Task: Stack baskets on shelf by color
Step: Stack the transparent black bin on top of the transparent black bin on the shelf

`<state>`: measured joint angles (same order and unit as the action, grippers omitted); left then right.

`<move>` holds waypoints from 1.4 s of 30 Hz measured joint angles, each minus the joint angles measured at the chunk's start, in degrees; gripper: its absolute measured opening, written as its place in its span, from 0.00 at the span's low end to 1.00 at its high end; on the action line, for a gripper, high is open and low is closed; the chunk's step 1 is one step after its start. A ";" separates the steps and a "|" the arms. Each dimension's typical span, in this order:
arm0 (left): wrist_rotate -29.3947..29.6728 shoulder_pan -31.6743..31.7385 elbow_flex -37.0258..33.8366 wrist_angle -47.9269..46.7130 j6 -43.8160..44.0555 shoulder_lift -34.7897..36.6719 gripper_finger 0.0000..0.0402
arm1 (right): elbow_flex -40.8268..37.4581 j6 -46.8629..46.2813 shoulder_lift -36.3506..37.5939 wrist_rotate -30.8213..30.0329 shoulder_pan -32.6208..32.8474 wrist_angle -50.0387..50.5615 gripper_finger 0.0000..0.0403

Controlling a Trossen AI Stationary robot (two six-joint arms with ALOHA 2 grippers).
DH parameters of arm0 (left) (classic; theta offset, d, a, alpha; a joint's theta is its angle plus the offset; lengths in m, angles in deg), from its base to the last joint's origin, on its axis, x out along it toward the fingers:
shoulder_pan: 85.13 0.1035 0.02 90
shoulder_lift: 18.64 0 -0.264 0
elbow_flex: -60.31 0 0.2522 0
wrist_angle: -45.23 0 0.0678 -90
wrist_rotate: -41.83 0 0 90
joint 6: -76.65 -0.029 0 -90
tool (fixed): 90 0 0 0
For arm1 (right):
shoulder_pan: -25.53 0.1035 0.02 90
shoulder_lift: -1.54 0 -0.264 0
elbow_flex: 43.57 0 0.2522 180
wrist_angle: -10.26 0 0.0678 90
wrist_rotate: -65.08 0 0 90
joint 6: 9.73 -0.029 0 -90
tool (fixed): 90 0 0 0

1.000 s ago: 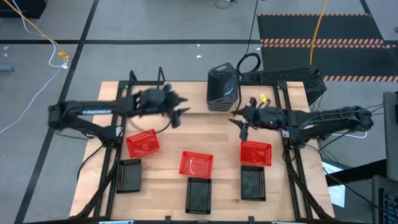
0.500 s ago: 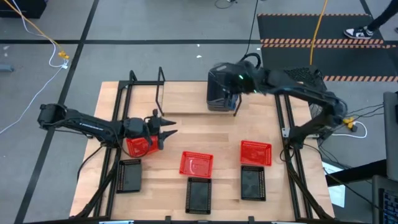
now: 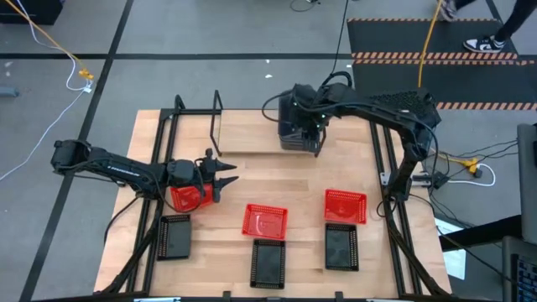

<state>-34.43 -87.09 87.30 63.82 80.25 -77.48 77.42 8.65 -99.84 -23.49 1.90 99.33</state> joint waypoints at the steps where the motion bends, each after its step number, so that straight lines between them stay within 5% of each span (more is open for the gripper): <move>1: 0.00 0.00 -0.01 -0.02 -0.04 0.00 0.45 | -0.22 0.33 -0.02 -0.02 0.02 -0.02 0.40; 9: 0.31 0.02 -0.02 0.07 -0.04 -0.02 0.45 | -0.53 2.19 -0.02 -0.09 0.00 -0.14 0.35; 19: 0.31 0.04 0.00 0.07 -0.01 -0.02 0.45 | -0.58 3.38 -0.02 -0.11 -0.02 -0.96 0.02; 34: 0.33 0.00 -0.02 -0.17 1.71 -0.02 0.45 | -2.20 6.31 4.71 2.03 -0.06 -11.14 0.00; 42: 0.33 0.00 -0.02 -0.50 1.73 -0.02 0.45 | -22.18 4.76 15.90 3.17 -0.49 -28.97 0.00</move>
<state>-34.10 -87.09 87.28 63.32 81.98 -77.51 55.23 13.42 -83.94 -20.32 1.40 70.36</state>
